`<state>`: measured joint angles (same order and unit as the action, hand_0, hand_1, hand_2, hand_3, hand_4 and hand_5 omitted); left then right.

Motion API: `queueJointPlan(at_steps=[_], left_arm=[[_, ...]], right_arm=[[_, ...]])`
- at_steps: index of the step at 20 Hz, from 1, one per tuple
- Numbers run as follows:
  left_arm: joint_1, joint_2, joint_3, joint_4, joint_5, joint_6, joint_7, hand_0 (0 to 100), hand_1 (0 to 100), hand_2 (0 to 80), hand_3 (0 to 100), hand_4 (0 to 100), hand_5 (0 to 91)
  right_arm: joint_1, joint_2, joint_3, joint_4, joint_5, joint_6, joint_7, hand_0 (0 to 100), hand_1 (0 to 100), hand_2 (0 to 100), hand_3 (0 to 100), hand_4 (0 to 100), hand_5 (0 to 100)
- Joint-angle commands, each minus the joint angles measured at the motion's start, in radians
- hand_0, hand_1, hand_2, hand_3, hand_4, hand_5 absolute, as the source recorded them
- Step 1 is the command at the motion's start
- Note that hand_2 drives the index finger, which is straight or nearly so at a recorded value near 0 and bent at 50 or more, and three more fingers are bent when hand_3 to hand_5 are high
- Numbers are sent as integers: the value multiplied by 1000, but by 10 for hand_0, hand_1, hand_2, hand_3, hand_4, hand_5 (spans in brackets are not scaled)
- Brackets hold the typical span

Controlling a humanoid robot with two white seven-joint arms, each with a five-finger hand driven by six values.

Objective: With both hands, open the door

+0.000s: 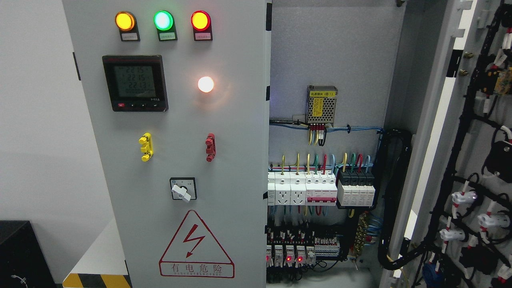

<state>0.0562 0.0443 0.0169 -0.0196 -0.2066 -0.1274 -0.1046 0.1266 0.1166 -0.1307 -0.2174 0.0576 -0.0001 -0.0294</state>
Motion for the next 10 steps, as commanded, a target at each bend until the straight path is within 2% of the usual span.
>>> queueJointPlan(at_steps=[1, 3, 5, 8, 10], left_arm=[[10, -47, 273, 84, -22, -8, -6, 0, 0, 0, 0, 0, 0], [10, -47, 279, 82, -17, -12, -6, 0, 0, 0, 0, 0, 0], [11, -47, 279, 84, -13, -15, -6, 0, 0, 0, 0, 0, 0], [16, -43, 281, 84, -8, -17, -6, 0, 0, 0, 0, 0, 0], [16, -41, 278, 84, 4, -17, -6, 0, 0, 0, 0, 0, 0]], right_arm=[[177, -35, 14, -822, -1, -31, 2, 0, 0, 0, 0, 0, 0], [259, -66, 67, -1106, -1, -32, 0, 0, 0, 0, 0, 0, 0], [355, -130, 141, -1355, -2, -32, 0, 0, 0, 0, 0, 0, 0], [398, -184, 235, -1592, -1, -32, -1, 0, 0, 0, 0, 0, 0], [433, -213, 259, -1733, -1, -34, 0, 0, 0, 0, 0, 0, 0]])
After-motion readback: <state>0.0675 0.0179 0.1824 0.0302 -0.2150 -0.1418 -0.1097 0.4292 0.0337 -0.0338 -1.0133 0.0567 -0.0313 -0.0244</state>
